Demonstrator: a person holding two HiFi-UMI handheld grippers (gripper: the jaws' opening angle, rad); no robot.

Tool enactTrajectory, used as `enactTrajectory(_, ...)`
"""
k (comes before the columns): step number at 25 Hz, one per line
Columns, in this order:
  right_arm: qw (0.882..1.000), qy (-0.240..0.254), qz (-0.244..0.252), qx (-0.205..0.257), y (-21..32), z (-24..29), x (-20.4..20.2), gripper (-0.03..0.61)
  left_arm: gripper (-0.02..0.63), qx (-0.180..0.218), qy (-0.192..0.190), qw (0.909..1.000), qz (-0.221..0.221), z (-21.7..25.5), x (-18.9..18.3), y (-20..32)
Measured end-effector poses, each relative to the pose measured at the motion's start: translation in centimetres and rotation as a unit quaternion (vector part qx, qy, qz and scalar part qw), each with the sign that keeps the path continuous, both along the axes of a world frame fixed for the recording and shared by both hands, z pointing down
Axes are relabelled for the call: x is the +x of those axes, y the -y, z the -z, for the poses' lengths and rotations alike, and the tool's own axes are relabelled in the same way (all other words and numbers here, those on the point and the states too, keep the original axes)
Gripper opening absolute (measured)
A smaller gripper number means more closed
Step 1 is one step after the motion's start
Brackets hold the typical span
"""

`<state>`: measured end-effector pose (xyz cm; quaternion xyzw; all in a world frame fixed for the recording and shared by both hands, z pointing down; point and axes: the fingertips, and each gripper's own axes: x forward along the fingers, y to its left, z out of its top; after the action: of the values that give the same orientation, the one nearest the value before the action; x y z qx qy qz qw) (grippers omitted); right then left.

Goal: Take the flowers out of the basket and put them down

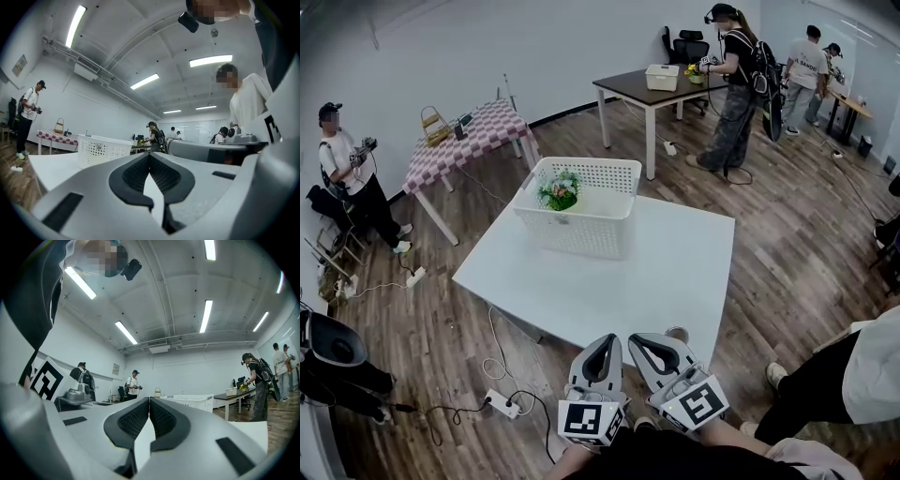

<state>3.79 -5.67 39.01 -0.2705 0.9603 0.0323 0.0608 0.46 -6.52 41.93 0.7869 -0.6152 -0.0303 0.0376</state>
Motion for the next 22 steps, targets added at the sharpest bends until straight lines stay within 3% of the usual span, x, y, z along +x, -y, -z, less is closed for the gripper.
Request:
enactTrajectory(13, 1.000, 0.003, 0.004, 0.003, 1.2, 0.3, -0.8, 0.020, 0.000, 0.003, 0.002, 1.0000, -0.001, 0.3, -0.3, 1.1)
enactTrajectory(22, 1.000, 0.007, 0.001, 0.016, 4.9, 0.6, -3.0, 0.020, 0.000, 0.007, -0.001, 0.9999, -0.011, 0.2, -2.4, 5.5)
